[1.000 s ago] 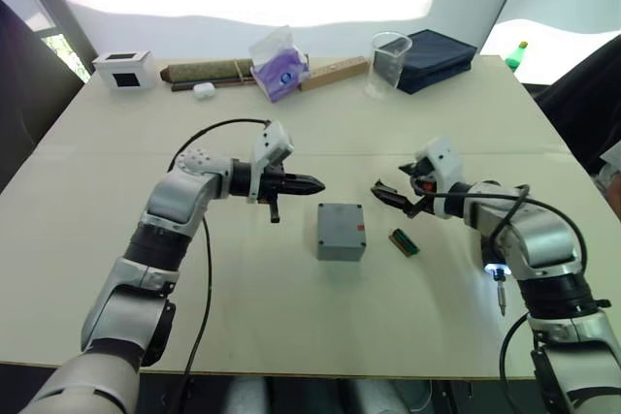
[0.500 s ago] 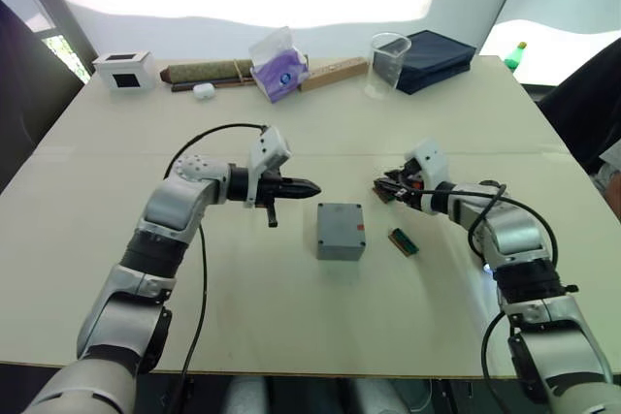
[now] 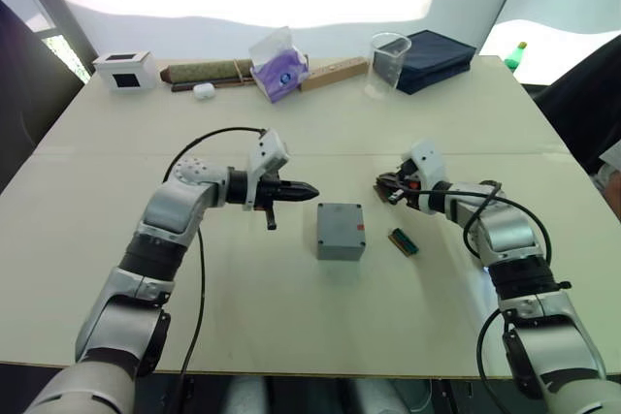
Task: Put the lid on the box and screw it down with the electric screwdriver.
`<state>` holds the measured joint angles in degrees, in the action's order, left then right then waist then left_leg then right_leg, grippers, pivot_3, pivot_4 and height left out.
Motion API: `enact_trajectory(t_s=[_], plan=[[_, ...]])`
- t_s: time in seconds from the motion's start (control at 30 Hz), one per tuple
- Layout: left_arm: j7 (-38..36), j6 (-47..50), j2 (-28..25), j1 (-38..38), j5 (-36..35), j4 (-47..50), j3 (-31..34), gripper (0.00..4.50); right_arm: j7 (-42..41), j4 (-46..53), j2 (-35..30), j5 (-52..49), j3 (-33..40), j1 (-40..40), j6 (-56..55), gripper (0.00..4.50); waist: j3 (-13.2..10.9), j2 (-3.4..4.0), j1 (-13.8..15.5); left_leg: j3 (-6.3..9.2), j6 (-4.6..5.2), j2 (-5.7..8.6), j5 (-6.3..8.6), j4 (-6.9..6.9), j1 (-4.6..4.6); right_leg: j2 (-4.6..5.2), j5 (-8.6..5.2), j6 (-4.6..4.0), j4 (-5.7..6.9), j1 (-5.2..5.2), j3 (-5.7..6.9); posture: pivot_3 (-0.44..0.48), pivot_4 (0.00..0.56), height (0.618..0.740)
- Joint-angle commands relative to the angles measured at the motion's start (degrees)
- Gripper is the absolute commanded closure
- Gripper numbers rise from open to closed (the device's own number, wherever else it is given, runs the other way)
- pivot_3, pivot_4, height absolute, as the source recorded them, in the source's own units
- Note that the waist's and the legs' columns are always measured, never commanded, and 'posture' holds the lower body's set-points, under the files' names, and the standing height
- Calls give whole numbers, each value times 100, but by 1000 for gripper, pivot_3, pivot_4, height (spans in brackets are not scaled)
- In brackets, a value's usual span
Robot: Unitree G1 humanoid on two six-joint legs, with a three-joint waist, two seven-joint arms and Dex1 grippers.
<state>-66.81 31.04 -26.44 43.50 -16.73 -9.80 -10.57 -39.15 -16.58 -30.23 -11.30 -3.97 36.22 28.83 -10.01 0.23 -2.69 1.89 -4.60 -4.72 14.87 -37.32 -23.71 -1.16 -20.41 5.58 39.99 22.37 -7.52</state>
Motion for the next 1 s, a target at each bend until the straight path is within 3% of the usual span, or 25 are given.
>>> enact_trajectory(t_s=[0.03, 0.5, 0.8, 1.0], plan=[[33, 35, -46, 11, -44, 270, 1, 4500, -62, 256, -7, 8, 81, 62, -82, 4403, 0, 0, 1, 0, 0, 0, 0, 0, 0, 0, 0, 0, 0, 0, 0, 0, 150, 740], [48, 143, -22, 40, -115, 310, 39, 4500, -246, 1481, -341, -224, 466, -107, 47, 4403, 0, 0, 10, 0, 0, 0, 0, 2, 0, 0, 0, 0, 0, 0, 0, 0, 150, 740], [-423, 674, -561, -185, -507, 961, 63, 4500, -334, 4113, -485, -1073, 561, -1225, 1177, 4403, 0, 0, 10, 2, -1, 0, 0, 10, 1, -1, 0, -1, -1, 0, 0, 0, 150, 740], [-341, 700, -652, -350, -521, 1086, 22, 4500, -116, 4733, -427, -1218, 453, -1804, 1461, 4403, -1, -2, 19, 3, -2, 1, -1, 7, 5, -1, -1, -1, -1, -6, -1, 0, 150, 740]])
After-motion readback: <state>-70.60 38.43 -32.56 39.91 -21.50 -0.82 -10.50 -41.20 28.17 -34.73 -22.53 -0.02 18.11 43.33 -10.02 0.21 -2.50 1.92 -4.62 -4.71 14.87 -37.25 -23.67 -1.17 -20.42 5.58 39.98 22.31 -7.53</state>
